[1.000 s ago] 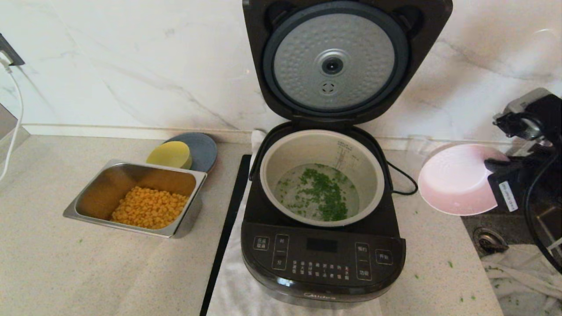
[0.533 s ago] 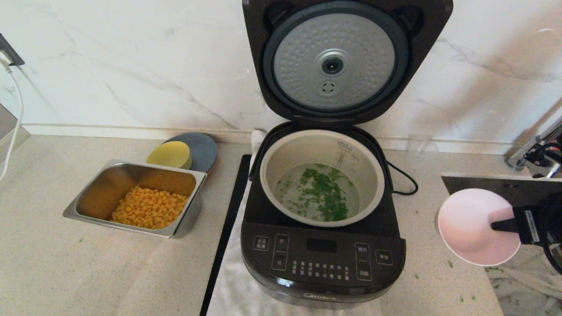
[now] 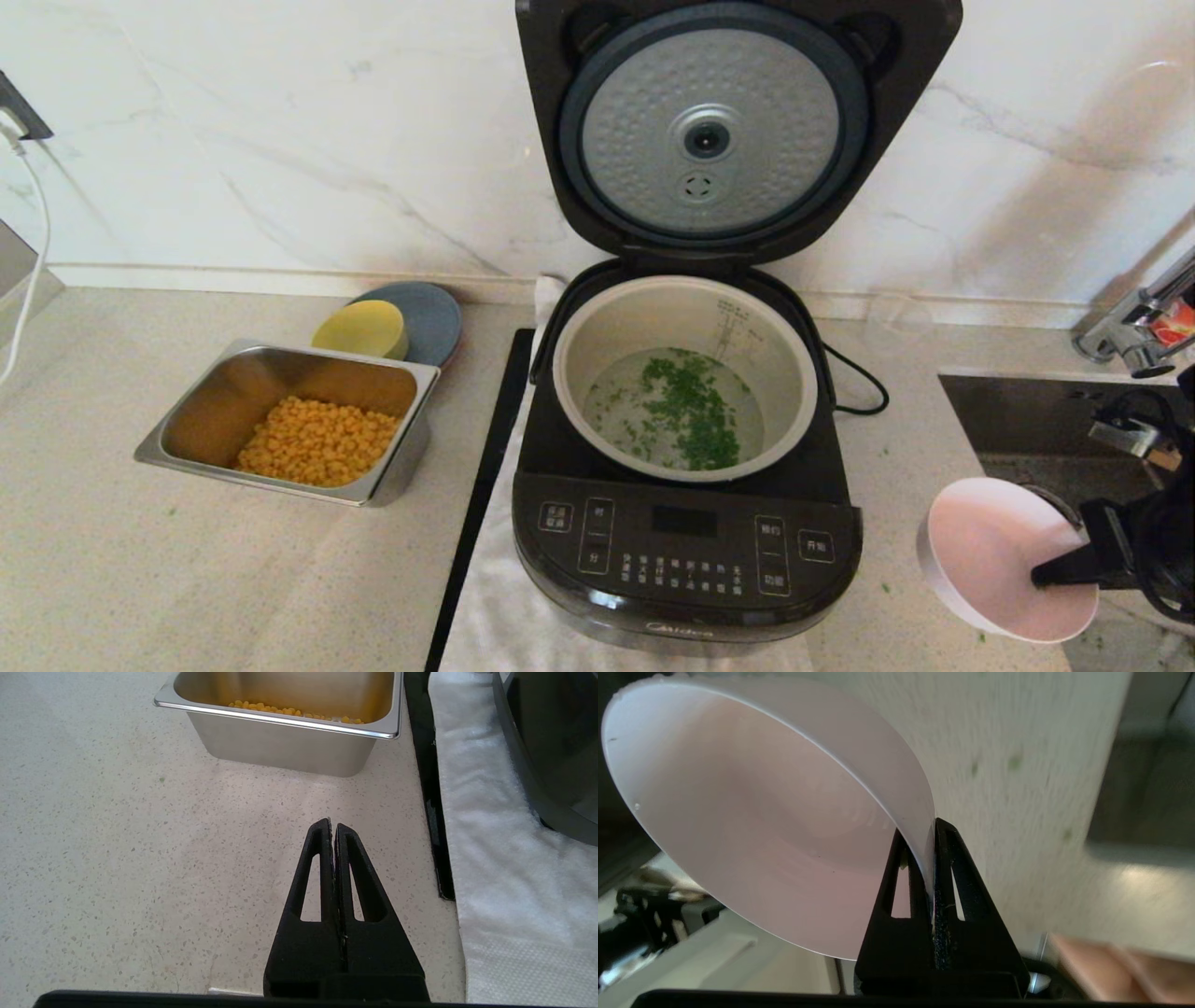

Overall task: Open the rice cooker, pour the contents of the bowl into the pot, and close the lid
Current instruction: Place the bowl on the table

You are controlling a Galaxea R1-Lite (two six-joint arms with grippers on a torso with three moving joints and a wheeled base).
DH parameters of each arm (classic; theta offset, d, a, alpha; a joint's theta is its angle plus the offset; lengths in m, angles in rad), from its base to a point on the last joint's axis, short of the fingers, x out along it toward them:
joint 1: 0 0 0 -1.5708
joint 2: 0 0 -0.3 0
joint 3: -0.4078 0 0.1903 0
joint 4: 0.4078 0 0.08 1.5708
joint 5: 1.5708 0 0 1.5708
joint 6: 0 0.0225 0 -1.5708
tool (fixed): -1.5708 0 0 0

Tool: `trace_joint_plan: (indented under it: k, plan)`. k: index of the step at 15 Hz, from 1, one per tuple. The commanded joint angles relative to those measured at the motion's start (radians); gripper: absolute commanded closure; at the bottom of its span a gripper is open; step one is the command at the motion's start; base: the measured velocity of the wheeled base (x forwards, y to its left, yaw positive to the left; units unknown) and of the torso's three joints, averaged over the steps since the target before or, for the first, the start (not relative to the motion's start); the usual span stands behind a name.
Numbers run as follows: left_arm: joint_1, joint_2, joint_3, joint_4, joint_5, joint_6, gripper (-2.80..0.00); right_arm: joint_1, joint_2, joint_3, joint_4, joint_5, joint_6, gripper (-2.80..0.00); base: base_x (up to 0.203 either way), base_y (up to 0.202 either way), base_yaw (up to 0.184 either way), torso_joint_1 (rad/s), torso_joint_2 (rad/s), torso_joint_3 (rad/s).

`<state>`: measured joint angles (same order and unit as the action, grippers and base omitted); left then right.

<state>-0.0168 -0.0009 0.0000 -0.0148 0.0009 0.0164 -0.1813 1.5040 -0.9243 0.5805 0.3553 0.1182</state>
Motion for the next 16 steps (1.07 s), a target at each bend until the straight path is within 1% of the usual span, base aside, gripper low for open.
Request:
trace_joint_plan:
  k: [1,5,7,10,14,16]
  plan:
    - [0.0,-0.001,0.008,-0.001,0.001,0.0,0.0,-0.004,0.049,0.035,0.008,0.0,0.001,0.0,0.0,0.0,0.0,0.0,0.0,0.0]
    - [0.0,-0.001,0.008,-0.001,0.001,0.0,0.0,-0.004,0.119,0.082,-0.005,-0.002,0.031,0.0,0.0,0.0,0.0,0.0,0.0,0.0]
    - [0.0,-0.001,0.008,-0.001,0.001,0.0,0.0,-0.008,0.158,0.089,-0.054,-0.002,0.04,0.0,0.0,0.0,0.0,0.0,0.0,0.0]
    - [0.0,-0.001,0.008,-0.001,0.001,0.0,0.0,-0.019,0.2,0.085,-0.14,-0.003,0.075,0.0,0.0,0.0,0.0,0.0,0.0,0.0]
    - [0.0,-0.001,0.008,-0.001,0.001,0.0,0.0,-0.024,0.231,0.084,-0.233,-0.003,0.138,0.0,0.0,0.0,0.0,0.0,0.0,0.0]
    - [0.0,-0.001,0.008,-0.001,0.001,0.0,0.0,-0.026,0.239,0.081,-0.252,-0.003,0.151,0.0,0.0,0.0,0.0,0.0,0.0,0.0]
